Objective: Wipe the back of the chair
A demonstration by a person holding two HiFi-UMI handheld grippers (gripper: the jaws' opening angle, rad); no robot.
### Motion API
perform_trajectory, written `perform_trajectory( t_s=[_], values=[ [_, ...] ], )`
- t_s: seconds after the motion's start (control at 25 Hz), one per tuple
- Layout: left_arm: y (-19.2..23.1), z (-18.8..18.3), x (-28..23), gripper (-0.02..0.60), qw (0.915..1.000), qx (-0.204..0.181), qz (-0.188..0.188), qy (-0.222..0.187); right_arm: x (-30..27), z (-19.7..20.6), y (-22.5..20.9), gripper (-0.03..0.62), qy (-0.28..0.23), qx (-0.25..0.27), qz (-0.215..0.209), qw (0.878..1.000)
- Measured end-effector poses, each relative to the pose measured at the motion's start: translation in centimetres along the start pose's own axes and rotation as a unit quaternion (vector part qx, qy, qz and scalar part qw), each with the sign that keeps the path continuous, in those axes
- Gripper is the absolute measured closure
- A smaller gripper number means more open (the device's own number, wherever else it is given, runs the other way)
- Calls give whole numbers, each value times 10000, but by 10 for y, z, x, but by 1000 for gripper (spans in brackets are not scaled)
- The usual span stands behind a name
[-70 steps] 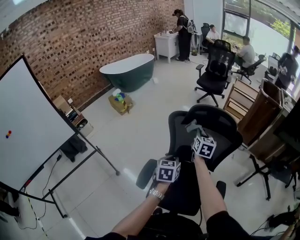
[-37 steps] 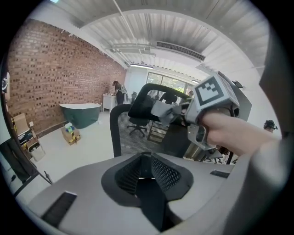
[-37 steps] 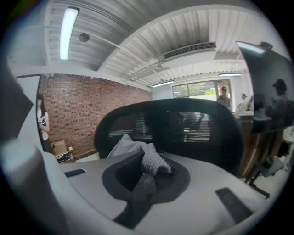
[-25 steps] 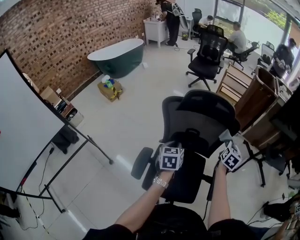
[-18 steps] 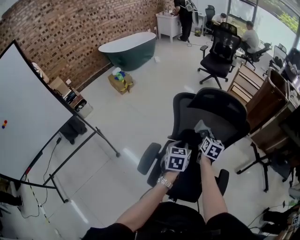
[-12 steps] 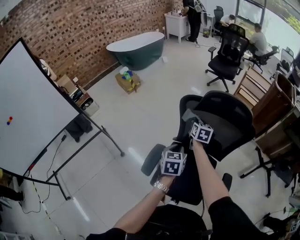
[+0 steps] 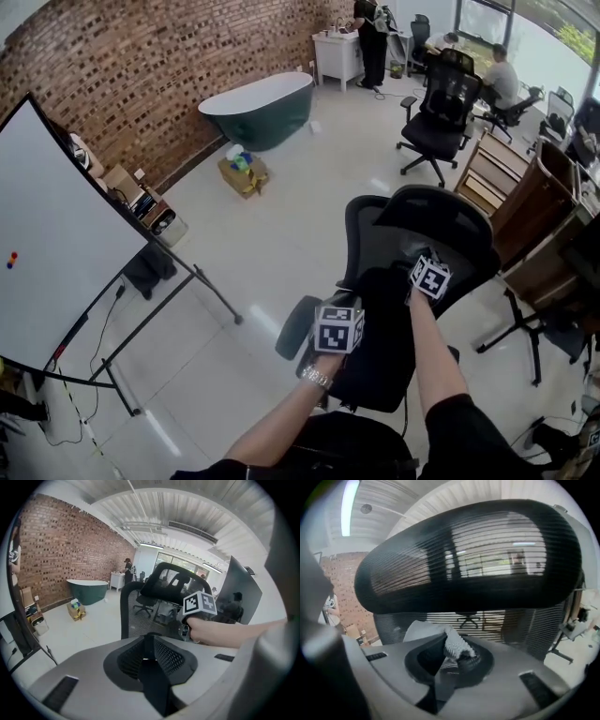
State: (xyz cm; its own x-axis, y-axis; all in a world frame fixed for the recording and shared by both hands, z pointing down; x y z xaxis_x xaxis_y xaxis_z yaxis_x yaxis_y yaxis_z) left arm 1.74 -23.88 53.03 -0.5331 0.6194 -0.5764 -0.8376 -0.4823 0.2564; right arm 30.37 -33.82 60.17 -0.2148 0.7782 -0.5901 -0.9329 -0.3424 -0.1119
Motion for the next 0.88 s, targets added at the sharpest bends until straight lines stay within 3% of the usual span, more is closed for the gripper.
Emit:
perform_trajectory(
  t_s=[0.16, 0.32, 0.44, 0.56, 0.68, 0.88],
  values=[
    [-28, 1, -14, 512, 9992, -149, 355, 81, 21, 10, -107, 559, 51, -246, 725, 9971],
    [-51, 5, -26, 512, 9974, -344, 625, 135, 55, 28, -206, 559, 96, -417, 1570, 9867],
    [-65, 5, -30, 512, 9966, -359, 725, 161, 82, 42, -235, 559, 21, -609, 1506, 9867],
    [-68, 5, -33, 512, 9966, -394, 702, 197, 91, 49, -192, 560, -184, -614, 808, 9947],
    [-59, 5, -30, 512, 9971, -443, 570, 239, 78, 54, -98, 560, -128, -624, -203, 9978],
    [-32, 0, -18, 512, 9990, -345, 242, 143, 41, 52, 71, 560, 327, -420, -1730, 9835]
  ],
)
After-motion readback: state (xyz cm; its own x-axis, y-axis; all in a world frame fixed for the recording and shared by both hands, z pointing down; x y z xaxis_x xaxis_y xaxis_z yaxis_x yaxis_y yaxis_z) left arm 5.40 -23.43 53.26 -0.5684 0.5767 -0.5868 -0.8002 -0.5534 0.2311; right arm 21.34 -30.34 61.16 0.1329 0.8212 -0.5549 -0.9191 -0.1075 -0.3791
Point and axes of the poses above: the fingertips, and each gripper's own axes: x backward along the fingers, y to its left, z out of its underside, the point moved 7 cm from there along x, backward along the fingers, and after that the axes turned 8 degrees about y, right-handed, at the moved point
